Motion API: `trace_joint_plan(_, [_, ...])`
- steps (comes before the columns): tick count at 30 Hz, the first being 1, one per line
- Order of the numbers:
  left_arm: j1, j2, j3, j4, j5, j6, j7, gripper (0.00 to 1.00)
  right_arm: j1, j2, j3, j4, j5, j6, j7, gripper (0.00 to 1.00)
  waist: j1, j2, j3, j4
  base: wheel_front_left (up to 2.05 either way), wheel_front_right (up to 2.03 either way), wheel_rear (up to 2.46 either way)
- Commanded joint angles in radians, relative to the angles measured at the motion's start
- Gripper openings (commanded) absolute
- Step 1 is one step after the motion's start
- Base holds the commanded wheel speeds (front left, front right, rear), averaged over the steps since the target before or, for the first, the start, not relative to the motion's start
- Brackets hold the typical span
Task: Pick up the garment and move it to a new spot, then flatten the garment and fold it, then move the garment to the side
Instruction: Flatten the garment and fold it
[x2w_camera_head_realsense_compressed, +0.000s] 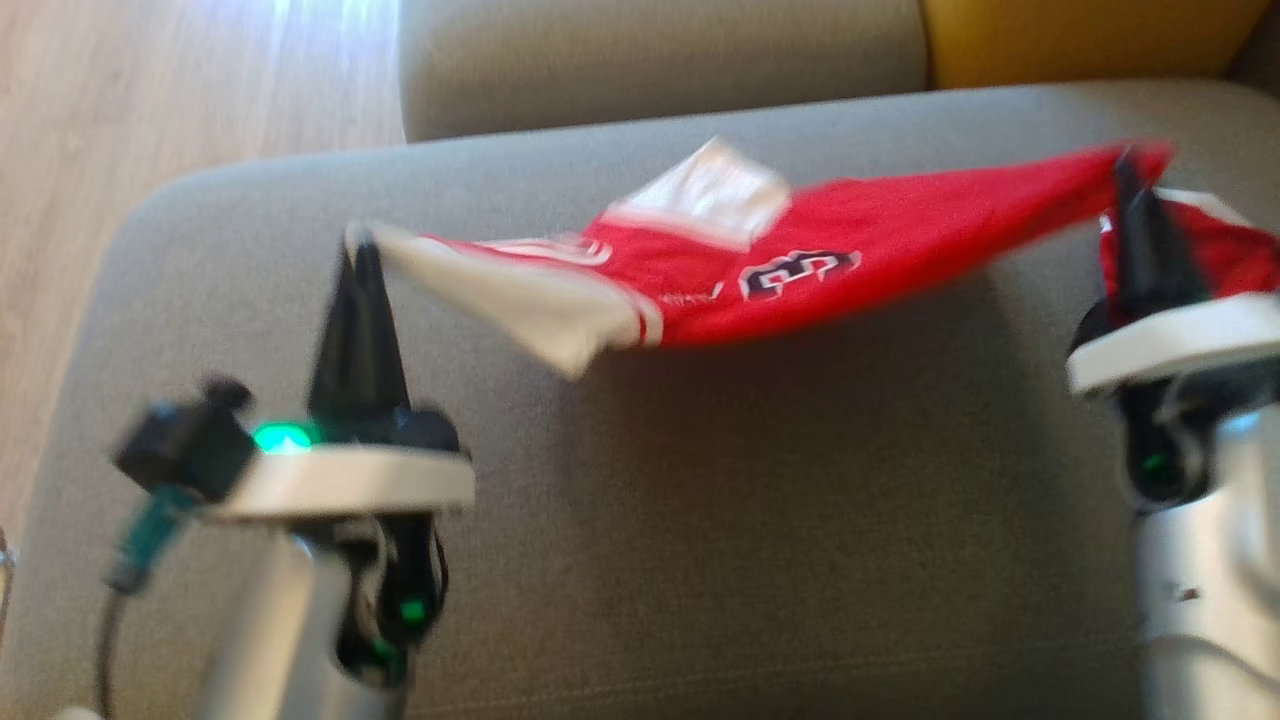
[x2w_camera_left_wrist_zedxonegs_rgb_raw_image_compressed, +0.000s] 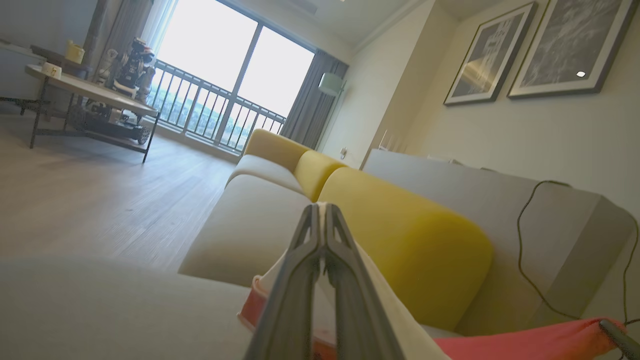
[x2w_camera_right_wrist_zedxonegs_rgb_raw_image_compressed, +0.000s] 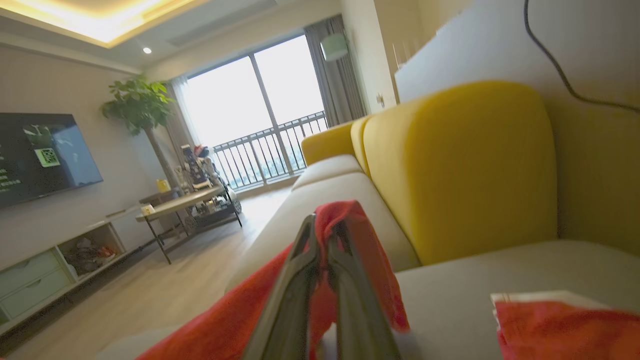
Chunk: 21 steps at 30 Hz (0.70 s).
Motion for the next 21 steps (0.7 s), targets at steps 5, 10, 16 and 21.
trace_joint_plan(5, [-0.184, 0.003, 0.048, -0.189, -0.118, 0.050, -0.006, 0.00, -0.035, 0.000, 0.003, -0.361, 0.047, 0.000, 0.101, 0.00, 0.0000, 0.0000, -0.050, -0.004, 0.00, 0.00, 0.00])
trace_joint_plan(10, [-0.290, 0.003, 0.001, -0.272, -0.269, 0.106, 0.012, 0.00, -0.027, 0.000, 0.011, -0.492, 0.148, 0.000, 0.222, 0.00, 0.0000, 0.0000, -0.062, 0.000, 0.00, 0.00, 0.00])
trace_joint_plan(16, [-0.458, 0.011, 0.006, -0.226, -0.311, 0.175, 0.089, 0.00, -0.102, 0.000, -0.001, -0.484, 0.138, 0.000, 0.295, 0.00, 0.0000, 0.0000, -0.010, 0.000, 0.00, 0.00, 0.00])
trace_joint_plan(21, [-0.694, 0.033, 0.054, -0.067, -0.343, 0.190, 0.183, 0.00, -0.328, 0.000, -0.019, -0.300, 0.144, 0.000, 0.356, 0.00, 0.0000, 0.0000, 0.147, -0.017, 0.00, 0.00, 0.00])
